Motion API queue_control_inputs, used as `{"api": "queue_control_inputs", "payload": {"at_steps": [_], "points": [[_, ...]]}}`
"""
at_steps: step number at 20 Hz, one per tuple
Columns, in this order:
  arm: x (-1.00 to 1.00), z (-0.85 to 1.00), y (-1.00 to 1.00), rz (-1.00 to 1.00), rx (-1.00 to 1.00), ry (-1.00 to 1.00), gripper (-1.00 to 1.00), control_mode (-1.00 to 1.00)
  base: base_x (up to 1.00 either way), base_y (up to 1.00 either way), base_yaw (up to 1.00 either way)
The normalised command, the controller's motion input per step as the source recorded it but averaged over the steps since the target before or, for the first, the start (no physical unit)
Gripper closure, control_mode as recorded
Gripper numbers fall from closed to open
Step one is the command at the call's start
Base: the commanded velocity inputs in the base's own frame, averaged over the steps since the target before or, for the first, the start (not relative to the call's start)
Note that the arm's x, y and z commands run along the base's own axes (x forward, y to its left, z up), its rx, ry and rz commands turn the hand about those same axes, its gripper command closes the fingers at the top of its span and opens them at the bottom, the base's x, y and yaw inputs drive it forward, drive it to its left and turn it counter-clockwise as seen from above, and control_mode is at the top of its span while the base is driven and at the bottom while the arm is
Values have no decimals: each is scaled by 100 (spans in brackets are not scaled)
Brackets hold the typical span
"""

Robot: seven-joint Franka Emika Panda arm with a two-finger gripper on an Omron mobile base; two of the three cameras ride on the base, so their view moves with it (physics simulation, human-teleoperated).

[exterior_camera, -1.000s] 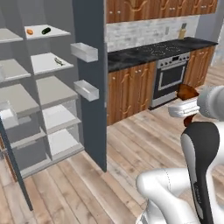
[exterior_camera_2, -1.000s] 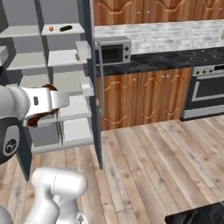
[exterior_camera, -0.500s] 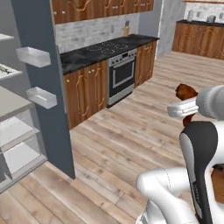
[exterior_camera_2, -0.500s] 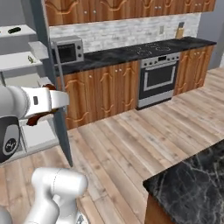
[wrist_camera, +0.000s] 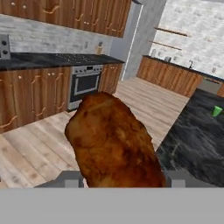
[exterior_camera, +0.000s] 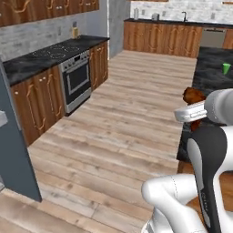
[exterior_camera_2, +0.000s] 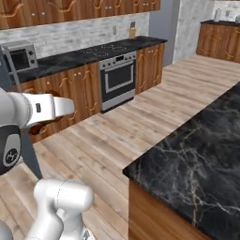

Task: Gather the cucumber and carrot from the fridge and place them on a tray on the dining counter. Then gather the chicken drumstick and fish from the fridge and place them on the other tray.

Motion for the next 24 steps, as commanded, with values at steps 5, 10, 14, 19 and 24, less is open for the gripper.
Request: {"api": "queue_control_inputs", "payload": {"at_steps": [5,10,14,19,24], "points": [[0,0,0,0,0,0,100,100,-24,-17,-45],[0,0,0,0,0,0,100,100,-18,-29,-43],[0,0,0,0,0,0,100,100,-33,-55,-30],[0,0,0,0,0,0,100,100,-32,-74,-15],[0,0,0,0,0,0,100,100,-32,-81,-12]]}}
